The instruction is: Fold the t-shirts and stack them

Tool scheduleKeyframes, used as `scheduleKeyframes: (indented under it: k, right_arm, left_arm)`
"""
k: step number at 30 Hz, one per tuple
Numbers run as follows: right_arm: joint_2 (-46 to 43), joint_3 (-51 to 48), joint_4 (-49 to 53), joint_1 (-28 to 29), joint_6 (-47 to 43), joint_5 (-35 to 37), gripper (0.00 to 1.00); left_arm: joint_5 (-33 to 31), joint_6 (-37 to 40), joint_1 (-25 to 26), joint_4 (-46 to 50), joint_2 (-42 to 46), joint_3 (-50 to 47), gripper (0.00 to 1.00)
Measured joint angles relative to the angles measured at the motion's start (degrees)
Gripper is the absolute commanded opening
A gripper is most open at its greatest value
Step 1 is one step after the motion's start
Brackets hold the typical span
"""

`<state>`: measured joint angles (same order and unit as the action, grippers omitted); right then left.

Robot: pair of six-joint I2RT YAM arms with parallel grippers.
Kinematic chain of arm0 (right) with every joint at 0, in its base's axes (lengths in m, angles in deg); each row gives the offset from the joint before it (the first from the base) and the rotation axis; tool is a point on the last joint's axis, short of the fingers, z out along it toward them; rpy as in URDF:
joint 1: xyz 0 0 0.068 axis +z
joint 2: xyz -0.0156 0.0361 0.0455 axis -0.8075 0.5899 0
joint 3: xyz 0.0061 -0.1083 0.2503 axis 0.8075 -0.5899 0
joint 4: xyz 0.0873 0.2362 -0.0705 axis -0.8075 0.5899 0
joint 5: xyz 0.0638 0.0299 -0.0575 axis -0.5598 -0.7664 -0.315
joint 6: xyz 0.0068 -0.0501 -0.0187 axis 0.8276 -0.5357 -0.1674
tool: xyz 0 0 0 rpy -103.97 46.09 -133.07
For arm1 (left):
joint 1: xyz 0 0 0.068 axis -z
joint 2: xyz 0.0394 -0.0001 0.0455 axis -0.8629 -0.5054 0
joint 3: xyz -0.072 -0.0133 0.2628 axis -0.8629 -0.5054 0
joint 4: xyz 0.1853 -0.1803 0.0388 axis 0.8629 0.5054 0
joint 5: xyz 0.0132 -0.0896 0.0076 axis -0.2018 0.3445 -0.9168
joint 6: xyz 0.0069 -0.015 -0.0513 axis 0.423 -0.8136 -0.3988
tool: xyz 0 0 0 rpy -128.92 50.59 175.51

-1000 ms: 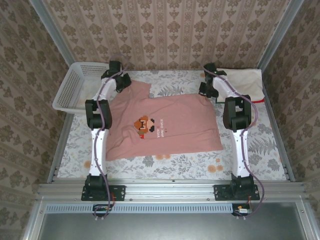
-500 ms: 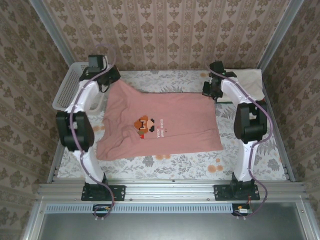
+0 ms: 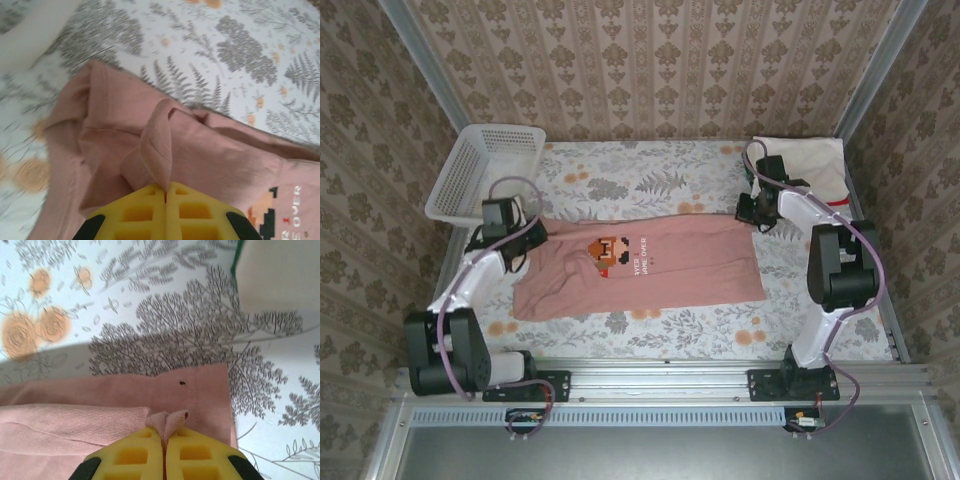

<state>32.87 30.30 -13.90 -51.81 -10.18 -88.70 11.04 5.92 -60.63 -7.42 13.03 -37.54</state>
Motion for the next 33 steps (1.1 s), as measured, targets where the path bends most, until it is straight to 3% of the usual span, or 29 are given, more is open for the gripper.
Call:
scheduleKeyframes:
  k: [6,13,24,29,33]
  right_arm:
    - [-2.8,-5.9,-2.9,-0.9,1.0,-2.2,0.08]
    - [-4.8,-8.9,-5.4,-1.4,1.6,-2.3,0.09]
    - [-4.9,-13.9,-8.3,-2.0,3.8,-4.1,0.23]
    - [-6.9,-15.5,-7.9,-2.1,4.2,-4.0,0.27]
    - [-9.1,-16.4,-7.4,-2.2,4.2,-4.0,0.30]
  left_arm:
    - [-2.7,-1.5,-1.2,0.1,10.0,-6.1,0.00]
    - [-3.7,-3.1,-1.4,1.0,15.8,-11.6,0.00]
    - [-4.2,-5.4,-1.4,5.0,19.6,-17.5,0.00]
    - [-4.1,-5.6,-1.4,5.9,19.8,-18.4,0.12]
    - [-4.4,-6.3,-1.4,7.0,21.2,-19.4,0.27]
